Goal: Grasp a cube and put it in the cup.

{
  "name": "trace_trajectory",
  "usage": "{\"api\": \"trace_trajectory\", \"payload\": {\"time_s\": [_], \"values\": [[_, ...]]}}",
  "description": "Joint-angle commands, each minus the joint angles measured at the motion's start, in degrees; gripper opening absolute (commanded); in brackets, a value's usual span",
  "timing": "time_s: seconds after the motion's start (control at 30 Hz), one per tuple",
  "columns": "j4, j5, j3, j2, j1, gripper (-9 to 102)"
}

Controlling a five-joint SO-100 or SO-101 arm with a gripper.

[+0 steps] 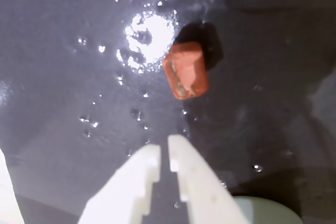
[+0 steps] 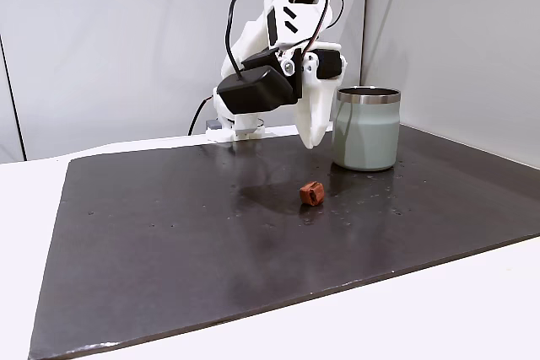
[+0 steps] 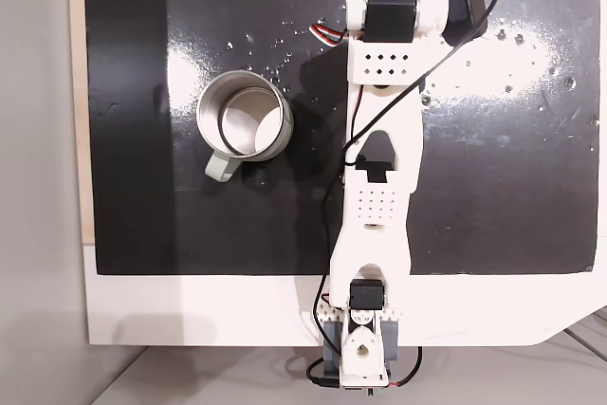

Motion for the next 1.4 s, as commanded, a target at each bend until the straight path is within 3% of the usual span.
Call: {"api": "trace_trajectory", "payload": {"time_s": [0.0,0.2,0.33,0.77,1.37], "values": [[0.4,-0.1,-2.0,1.2,0.4,5],[0.4,0.1,2.1,2.8,0.6,23],[0.4,-0.6,6.5,5.0,0.8,28],[0.4,-2.5,9.1,2.8,2.3,28],[0.4,-3.2,-2.5,-11.7,0.9,27]]}}
